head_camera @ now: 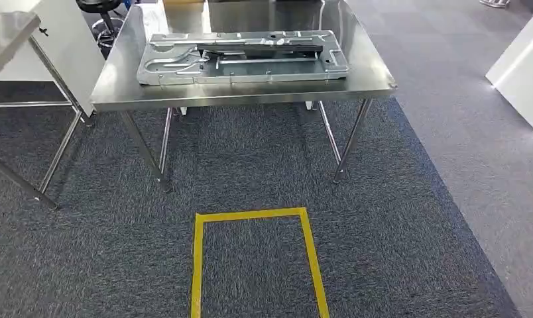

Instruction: Take the parts from the cabinet and place them on the table.

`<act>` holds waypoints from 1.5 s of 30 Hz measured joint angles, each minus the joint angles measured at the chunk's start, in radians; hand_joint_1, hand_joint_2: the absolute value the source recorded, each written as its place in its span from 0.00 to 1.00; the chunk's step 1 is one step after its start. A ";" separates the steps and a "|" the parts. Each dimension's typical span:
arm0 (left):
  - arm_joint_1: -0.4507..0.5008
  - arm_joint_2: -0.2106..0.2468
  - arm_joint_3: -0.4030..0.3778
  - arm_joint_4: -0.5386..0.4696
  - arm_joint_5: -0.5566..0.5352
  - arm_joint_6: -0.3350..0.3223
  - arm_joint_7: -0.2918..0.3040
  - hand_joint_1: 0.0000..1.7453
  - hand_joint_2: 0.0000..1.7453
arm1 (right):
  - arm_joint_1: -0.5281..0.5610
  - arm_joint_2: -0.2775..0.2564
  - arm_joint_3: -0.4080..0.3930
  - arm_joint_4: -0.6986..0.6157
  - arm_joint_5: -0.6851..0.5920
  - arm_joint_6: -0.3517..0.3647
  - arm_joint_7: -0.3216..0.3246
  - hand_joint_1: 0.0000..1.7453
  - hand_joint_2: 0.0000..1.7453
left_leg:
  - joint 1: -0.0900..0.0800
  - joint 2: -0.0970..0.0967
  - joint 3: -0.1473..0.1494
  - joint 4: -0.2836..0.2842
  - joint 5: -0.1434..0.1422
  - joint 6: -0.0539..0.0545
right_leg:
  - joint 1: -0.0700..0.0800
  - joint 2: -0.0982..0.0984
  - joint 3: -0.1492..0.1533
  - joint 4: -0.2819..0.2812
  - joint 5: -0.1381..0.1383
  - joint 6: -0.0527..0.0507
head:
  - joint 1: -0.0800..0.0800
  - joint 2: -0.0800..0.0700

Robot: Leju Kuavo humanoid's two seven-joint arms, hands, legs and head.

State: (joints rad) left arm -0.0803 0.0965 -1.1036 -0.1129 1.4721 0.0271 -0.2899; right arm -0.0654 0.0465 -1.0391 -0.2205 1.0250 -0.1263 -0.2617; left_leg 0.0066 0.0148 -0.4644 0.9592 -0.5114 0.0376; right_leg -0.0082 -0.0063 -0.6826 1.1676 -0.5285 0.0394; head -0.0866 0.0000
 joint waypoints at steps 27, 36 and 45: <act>0.006 0.001 -0.017 0.000 0.000 -0.008 0.019 0.00 0.00 | 0.001 0.004 -0.043 0.000 -0.006 -0.002 0.114 0.00 1.00 | -0.003 -0.007 -0.057 0.046 0.010 -0.028 | 0.006 0.002 0.135 -0.166 0.058 -0.027 | 0.000 0.000; 0.002 0.002 -0.019 0.000 0.000 -0.011 0.024 0.00 0.00 | 0.001 0.004 -0.053 0.000 -0.003 -0.008 0.157 0.00 0.00 | -0.007 -0.008 -0.060 0.046 0.018 -0.014 | 0.003 0.002 0.130 -0.171 0.066 -0.031 | 0.000 0.000; 0.001 0.002 -0.018 0.000 0.000 -0.003 0.036 0.00 1.00 | 0.001 0.004 -0.058 0.000 -0.007 0.003 0.154 0.00 1.00 | -0.008 -0.008 -0.062 0.046 0.018 -0.014 | 0.002 0.002 0.128 -0.173 0.068 -0.019 | 0.000 0.000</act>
State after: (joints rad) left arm -0.0794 0.0984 -1.1219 -0.1129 1.4721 0.0244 -0.2541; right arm -0.0647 0.0507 -1.0967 -0.2205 1.0182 -0.1236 -0.1080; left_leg -0.0019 0.0071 -0.5267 1.0055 -0.4937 0.0237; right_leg -0.0062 -0.0040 -0.5542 0.9945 -0.4600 0.0208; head -0.0866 0.0000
